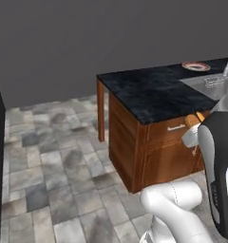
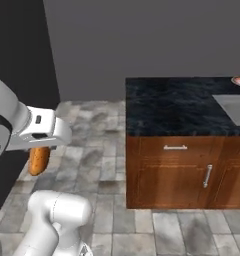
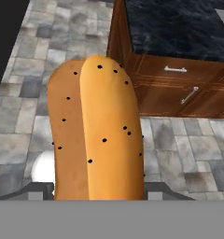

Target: Move the hot dog bun to the plate on the dining table and place the condiment next to that plate. Then navigate to the fridge and take the sausage and place it on the plate as well.

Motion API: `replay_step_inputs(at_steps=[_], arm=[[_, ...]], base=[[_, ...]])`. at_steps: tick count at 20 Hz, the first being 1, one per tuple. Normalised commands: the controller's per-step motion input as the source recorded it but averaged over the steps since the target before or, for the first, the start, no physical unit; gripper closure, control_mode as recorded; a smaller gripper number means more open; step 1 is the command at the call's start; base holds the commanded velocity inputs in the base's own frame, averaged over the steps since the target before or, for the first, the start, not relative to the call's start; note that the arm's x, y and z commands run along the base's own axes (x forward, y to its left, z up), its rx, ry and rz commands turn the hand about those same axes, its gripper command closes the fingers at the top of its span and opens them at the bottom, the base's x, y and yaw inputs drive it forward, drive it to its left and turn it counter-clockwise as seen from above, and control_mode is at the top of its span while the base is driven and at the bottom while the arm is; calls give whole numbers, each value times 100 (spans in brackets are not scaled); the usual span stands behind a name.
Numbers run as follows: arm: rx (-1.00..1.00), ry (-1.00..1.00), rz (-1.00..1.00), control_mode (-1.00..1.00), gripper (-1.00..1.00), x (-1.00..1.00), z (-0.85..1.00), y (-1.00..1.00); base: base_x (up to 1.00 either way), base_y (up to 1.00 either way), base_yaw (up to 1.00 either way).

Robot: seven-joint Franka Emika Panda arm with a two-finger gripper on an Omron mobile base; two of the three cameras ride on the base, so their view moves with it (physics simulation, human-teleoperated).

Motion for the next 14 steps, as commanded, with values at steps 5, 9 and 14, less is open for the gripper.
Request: replay_step_inputs(at_steps=[5,9,14], arm=[[0,0,0,100,100,0,0,0],[0,0,0,100,100,0,0,0],[0,0,0,100,100,0,0,0]], base=[[88,72,-28],[91,81,-26],[84,96,-26]])
